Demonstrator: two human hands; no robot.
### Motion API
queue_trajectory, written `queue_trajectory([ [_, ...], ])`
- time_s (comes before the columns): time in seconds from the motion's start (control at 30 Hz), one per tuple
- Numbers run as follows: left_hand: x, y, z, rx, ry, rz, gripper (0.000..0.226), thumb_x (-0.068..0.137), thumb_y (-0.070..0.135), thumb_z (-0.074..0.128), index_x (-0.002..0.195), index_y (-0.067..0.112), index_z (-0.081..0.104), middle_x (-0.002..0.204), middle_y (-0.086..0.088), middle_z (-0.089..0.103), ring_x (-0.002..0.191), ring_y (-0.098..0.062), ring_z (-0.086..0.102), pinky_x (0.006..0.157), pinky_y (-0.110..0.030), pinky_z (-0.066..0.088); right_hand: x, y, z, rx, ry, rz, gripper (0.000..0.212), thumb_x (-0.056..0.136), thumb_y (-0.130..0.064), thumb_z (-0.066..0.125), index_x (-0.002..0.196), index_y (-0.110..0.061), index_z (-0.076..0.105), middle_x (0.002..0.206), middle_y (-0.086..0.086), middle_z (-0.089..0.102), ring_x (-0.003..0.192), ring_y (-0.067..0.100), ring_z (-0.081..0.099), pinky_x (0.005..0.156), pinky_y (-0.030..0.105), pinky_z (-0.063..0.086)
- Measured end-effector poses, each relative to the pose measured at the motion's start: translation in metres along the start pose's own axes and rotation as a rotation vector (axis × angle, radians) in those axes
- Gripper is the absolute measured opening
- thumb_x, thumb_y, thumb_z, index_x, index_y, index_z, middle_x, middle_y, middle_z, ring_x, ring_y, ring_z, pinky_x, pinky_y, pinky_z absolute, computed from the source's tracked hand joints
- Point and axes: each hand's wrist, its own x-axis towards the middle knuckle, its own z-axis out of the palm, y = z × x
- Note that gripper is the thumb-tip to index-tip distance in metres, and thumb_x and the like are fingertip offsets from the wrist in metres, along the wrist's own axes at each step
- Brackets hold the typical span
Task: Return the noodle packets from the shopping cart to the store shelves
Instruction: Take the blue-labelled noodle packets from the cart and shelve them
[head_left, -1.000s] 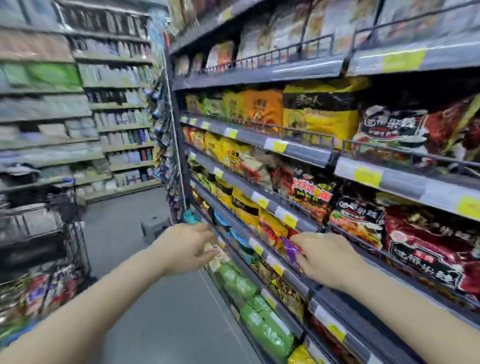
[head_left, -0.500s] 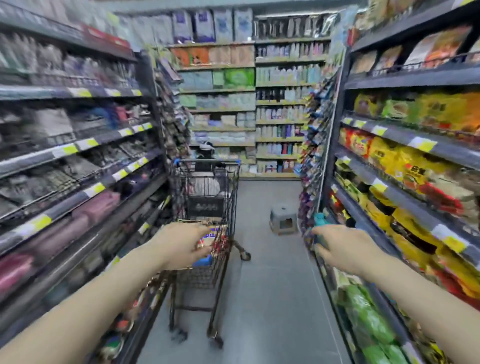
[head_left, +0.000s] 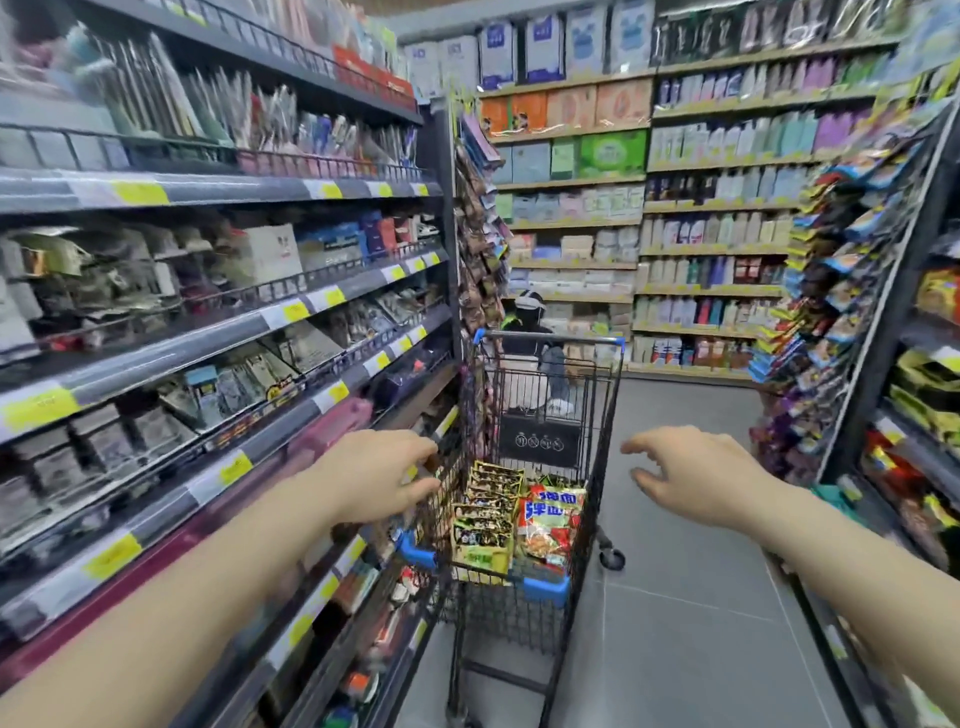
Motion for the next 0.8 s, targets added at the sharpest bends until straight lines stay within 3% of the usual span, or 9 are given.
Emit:
queue_trajectory([
  [0.07,0.022,-0.019,0.013,-0.015,-0.015,-0.003,0.041,0.094,0.049,0.040,0.122,0.022,0.050,0.121,0.003,0.059,0.104,-0.018,0.058,0.083,-0.031,0.047,0.034,-0.004,0.008,0.006,-0.009,-0.015,0.040,0.096,-0.032,0.043,0.135,-0.029,0.048,0.136,-0.008,0.055,0.122,0.014,0.053,0.092,0.034,0.047],
  [0.27,0.099,-0.065,0.047,-0.013,-0.032,0.017,0.024,0.093,0.047,0.041,0.095,0.023,0.045,0.104,0.001,0.059,0.094,-0.022,0.059,0.076,-0.035,0.047,0.132,0.002,0.038,-0.002,-0.034,-0.020,0.033,0.094,-0.031,0.044,0.125,-0.027,0.055,0.124,-0.006,0.063,0.110,0.016,0.060,0.087,0.035,0.052],
  [0.4,0.166,-0.102,0.065,-0.020,-0.033,0.016,0.040,0.094,0.048,0.039,0.117,0.018,0.052,0.118,0.000,0.059,0.101,-0.020,0.059,0.080,-0.035,0.048,0.211,0.021,0.048,-0.014,-0.037,-0.012,0.035,0.095,-0.033,0.044,0.128,-0.027,0.053,0.128,-0.007,0.061,0.114,0.015,0.058,0.089,0.036,0.051],
  [0.57,0.231,-0.145,0.090,-0.105,-0.068,0.009,0.048,0.095,0.047,0.037,0.135,0.021,0.043,0.134,0.001,0.052,0.118,-0.020,0.053,0.094,-0.037,0.045,0.303,0.033,0.058,0.006,-0.064,0.004,0.041,0.095,-0.035,0.045,0.135,-0.029,0.047,0.137,-0.009,0.054,0.123,0.016,0.053,0.096,0.037,0.047],
  [0.8,0.321,-0.205,0.136,-0.202,-0.101,0.070,0.047,0.096,0.045,0.039,0.136,0.022,0.044,0.138,0.003,0.050,0.123,-0.016,0.049,0.098,-0.035,0.043,0.406,0.042,0.086,0.031,-0.067,0.027,0.043,0.095,-0.035,0.045,0.138,-0.031,0.044,0.134,-0.013,0.056,0.121,0.011,0.054,0.094,0.035,0.048],
])
